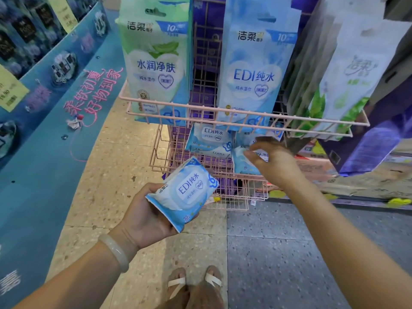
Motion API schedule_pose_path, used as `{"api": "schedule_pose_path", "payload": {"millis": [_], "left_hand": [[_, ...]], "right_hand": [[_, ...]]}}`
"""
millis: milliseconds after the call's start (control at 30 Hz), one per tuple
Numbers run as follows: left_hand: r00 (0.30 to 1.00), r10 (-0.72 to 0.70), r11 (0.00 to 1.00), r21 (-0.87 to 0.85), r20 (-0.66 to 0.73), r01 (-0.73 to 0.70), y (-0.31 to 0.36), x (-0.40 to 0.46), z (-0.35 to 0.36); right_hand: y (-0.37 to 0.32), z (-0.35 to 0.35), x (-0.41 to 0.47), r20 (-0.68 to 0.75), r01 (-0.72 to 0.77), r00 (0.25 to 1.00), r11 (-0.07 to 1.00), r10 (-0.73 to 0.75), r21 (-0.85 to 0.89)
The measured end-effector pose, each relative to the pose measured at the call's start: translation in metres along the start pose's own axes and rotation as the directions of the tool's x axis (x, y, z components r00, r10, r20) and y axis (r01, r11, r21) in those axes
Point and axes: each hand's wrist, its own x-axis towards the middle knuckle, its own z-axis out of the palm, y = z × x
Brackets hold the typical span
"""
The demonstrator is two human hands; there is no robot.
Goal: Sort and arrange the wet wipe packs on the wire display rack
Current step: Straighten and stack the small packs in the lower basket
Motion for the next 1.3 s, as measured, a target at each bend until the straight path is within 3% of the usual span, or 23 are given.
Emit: {"api": "schedule_pose_path", "payload": {"millis": [67, 133, 233, 433, 500, 633, 733, 833, 967, 1100, 1300], "left_hand": [[1.000, -0.022, 0.999, 0.041, -0.014, 0.022, 0.000, 0.000, -0.002], [0.999, -0.028, 0.998, 0.047, -0.027, 0.029, 0.001, -0.001, -0.005], [1.000, -0.013, 1.000, -0.012, -0.013, 0.013, 0.000, -0.004, -0.011], [1.000, 0.021, 0.998, -0.065, -0.021, -0.022, -0.002, -0.013, -0.021], [0.999, 0.029, 0.997, -0.070, -0.033, -0.031, -0.002, -0.017, -0.023], [0.998, 0.048, 0.996, -0.077, -0.038, -0.050, -0.001, -0.022, -0.028], [0.998, 0.040, 0.993, -0.107, -0.055, -0.046, -0.002, -0.022, -0.031], [0.998, 0.030, 0.992, -0.124, -0.054, -0.037, -0.002, -0.023, -0.031], [0.996, 0.051, 0.993, -0.100, -0.071, -0.058, -0.001, -0.026, -0.033], [0.995, 0.056, 0.995, -0.083, -0.087, -0.064, -0.001, -0.024, -0.035], [0.995, 0.026, 0.996, -0.078, -0.100, -0.034, -0.004, -0.021, -0.039]], "right_hand": [[-0.022, 0.015, 0.002, 0.069, -0.063, 0.996, 0.981, 0.051, 0.181], [-0.034, 0.031, 0.015, 0.142, -0.072, 0.988, 0.987, 0.051, 0.143], [-0.036, 0.046, 0.045, 0.156, 0.030, 0.988, 0.996, -0.017, -0.085], [-0.040, 0.080, 0.081, 0.257, 0.130, 0.966, 0.848, 0.007, -0.514], [-0.042, 0.081, 0.085, 0.307, 0.146, 0.952, 0.862, 0.012, -0.486], [-0.038, 0.075, 0.084, 0.401, 0.151, 0.915, 0.965, -0.054, -0.216], [-0.041, 0.078, 0.075, 0.339, 0.156, 0.934, 0.983, -0.113, -0.101], [-0.047, 0.080, 0.066, 0.113, 0.236, 0.969, 0.962, -0.222, -0.139], [-0.060, 0.087, 0.079, -0.075, 0.099, 0.991, 0.990, -0.107, -0.096], [-0.060, 0.102, 0.087, -0.037, 0.183, 0.975, 0.882, -0.220, -0.433], [-0.056, 0.094, 0.076, 0.007, 0.215, 0.972, 0.884, -0.233, -0.415]]}}
